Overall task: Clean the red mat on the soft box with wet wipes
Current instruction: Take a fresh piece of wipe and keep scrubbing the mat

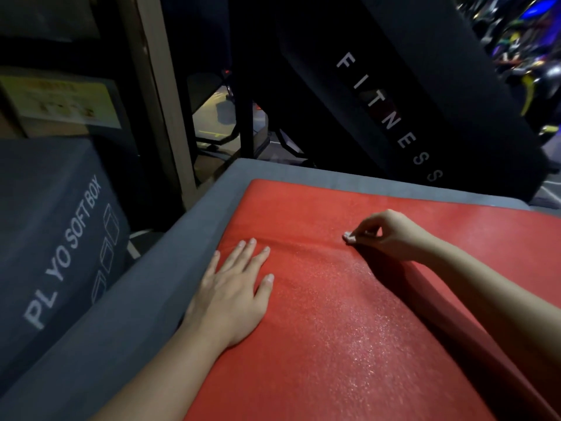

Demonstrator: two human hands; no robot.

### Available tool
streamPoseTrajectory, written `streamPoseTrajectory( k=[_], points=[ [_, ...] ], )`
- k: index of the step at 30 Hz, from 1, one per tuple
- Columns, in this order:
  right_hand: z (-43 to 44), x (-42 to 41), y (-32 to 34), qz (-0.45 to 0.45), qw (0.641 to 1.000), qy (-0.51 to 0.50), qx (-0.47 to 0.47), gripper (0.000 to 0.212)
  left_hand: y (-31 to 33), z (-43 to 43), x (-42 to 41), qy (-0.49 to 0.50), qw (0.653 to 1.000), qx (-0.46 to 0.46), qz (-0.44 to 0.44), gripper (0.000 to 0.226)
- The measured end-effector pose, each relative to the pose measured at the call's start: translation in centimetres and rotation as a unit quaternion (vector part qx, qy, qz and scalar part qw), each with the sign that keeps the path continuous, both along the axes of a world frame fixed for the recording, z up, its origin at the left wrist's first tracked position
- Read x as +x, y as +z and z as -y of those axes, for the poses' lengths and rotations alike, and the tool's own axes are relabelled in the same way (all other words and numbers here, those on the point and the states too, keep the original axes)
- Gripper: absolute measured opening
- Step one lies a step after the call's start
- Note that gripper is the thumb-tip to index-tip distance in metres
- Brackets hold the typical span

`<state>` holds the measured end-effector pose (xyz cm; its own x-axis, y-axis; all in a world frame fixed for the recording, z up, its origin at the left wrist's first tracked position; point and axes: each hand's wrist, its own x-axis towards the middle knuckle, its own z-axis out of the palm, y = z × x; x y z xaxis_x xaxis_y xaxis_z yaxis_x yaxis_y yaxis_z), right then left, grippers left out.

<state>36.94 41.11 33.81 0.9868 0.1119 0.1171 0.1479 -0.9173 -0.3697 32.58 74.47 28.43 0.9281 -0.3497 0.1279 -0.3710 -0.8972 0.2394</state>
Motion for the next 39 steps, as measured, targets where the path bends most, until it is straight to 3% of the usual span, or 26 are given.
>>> streamPoseTrajectory(
  k=[4, 6, 9, 14, 21, 26, 31, 33, 37, 39],
  points=[
    [-0.8, 2.1, -0.8, 0.09, 0.991, -0.095, 0.004, 0.025, 0.2, -0.1, 0.1, -0.004, 1.0, 0.005, -0.002, 0.083],
    [-1.3, 1.3, -0.5, 0.065, 0.992, -0.107, 0.002, 0.022, 0.2, -0.1, 0.2, -0.005, 1.0, 0.001, -0.003, 0.082],
    [-2.8, -2.8, 0.3, 0.038, 0.998, -0.039, -0.037, 0.016, 0.1, -0.1, 0.2, -0.008, 1.0, -0.005, -0.002, 0.082],
    [-5.4, -12.6, 0.1, -0.009, 1.0, 0.008, 0.008, 0.01, -0.1, -0.2, 0.5, -0.008, 1.0, 0.002, -0.004, 0.074],
    [-7.6, -13.9, 0.2, 0.035, 0.996, -0.071, 0.033, 0.022, 0.6, -0.1, 0.4, -0.011, 0.999, 0.024, -0.018, 0.06],
    [-9.3, -18.2, 1.0, -0.022, 0.996, -0.084, 0.029, 0.015, 1.5, -0.3, -1.4, -0.016, 0.999, 0.022, -0.017, 0.059],
    [-10.6, -24.3, 3.3, -0.198, 0.98, 0.015, 0.026, 0.009, 2.6, -2.2, -5.0, 0.014, 0.998, 0.03, -0.048, 0.057],
    [-11.1, -25.3, 3.1, -0.163, 0.986, 0.001, 0.019, 0.008, 2.9, -3.0, -6.5, 0.02, 0.996, 0.033, -0.075, 0.059],
    [-11.8, -26.2, 1.1, 0.006, 0.993, -0.109, 0.051, 0.016, 3.3, -4.5, -9.3, 0.026, 0.995, 0.035, -0.092, 0.063],
    [-12.1, -26.8, 1.0, 0.012, 0.991, -0.123, 0.059, 0.013, 3.4, -5.4, -10.7, 0.034, 0.994, 0.029, -0.099, 0.063]
  ],
)
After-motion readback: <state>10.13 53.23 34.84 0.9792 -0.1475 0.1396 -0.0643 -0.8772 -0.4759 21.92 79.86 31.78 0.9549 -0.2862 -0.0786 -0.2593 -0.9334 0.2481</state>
